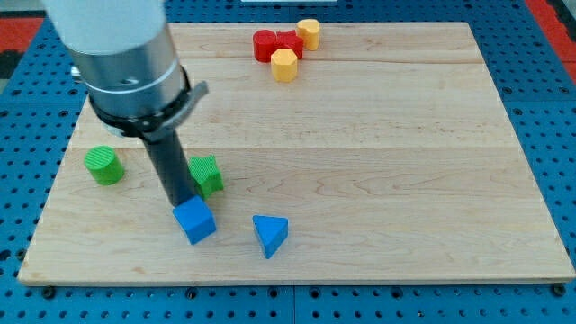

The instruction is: Move green star to the center

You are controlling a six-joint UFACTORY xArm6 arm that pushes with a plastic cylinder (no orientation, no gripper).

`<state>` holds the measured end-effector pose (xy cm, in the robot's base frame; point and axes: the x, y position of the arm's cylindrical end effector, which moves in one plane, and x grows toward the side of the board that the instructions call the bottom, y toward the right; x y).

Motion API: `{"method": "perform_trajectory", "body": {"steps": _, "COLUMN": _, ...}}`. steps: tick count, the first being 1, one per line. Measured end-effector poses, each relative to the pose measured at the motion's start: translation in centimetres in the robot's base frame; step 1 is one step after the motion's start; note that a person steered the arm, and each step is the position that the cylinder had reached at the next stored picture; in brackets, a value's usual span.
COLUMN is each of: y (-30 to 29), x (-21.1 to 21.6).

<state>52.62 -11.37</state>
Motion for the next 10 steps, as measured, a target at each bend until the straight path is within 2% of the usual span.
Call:
{"method": "perform_trajectory", "body": {"steps": 4, "y": -0.2, "x": 0.6}}
{"method": "perform_trajectory", "body": {"steps": 8, "y": 0.1, "x": -5.8}}
{"method": "perform_trajectory", "body": {"steps": 10, "y": 1.3, "x": -6.7}}
